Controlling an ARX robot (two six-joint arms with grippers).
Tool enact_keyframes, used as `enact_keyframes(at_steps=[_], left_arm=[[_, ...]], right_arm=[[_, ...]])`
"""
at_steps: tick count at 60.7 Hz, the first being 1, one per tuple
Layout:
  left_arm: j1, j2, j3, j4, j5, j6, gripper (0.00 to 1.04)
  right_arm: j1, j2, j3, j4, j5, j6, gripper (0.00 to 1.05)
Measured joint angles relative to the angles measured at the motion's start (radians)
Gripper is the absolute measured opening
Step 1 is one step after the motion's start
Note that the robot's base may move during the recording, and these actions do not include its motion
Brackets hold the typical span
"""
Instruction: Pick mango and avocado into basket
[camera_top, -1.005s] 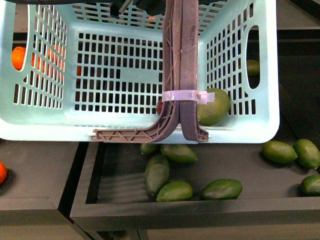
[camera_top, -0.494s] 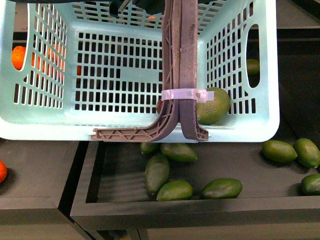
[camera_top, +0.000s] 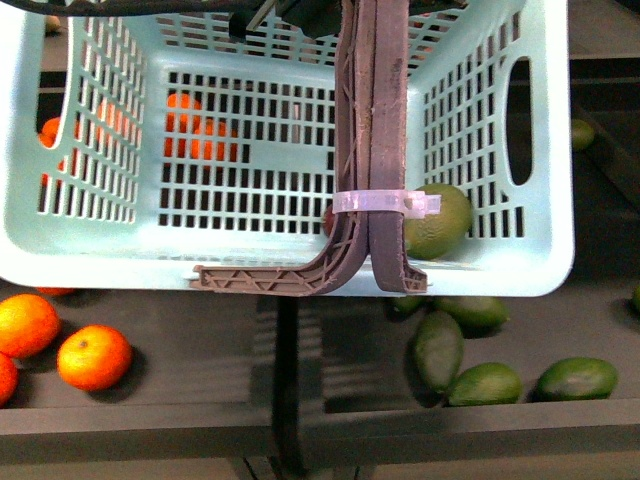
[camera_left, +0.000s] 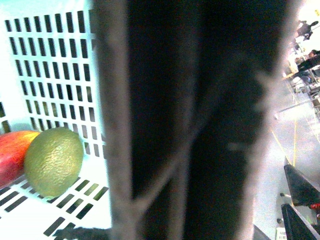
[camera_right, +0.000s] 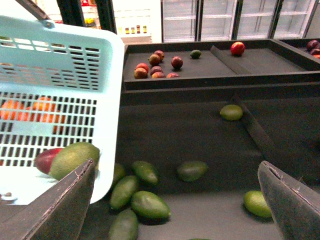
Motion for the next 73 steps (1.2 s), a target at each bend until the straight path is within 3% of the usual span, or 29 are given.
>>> enact_keyframes(at_steps=[73], left_arm=[[0.006,0.003,0.000,0.000,0.008,0.002,0.11]], right_arm=[[0.000,-0.002,0.000,0.000,-0.003,0.000,0.96]])
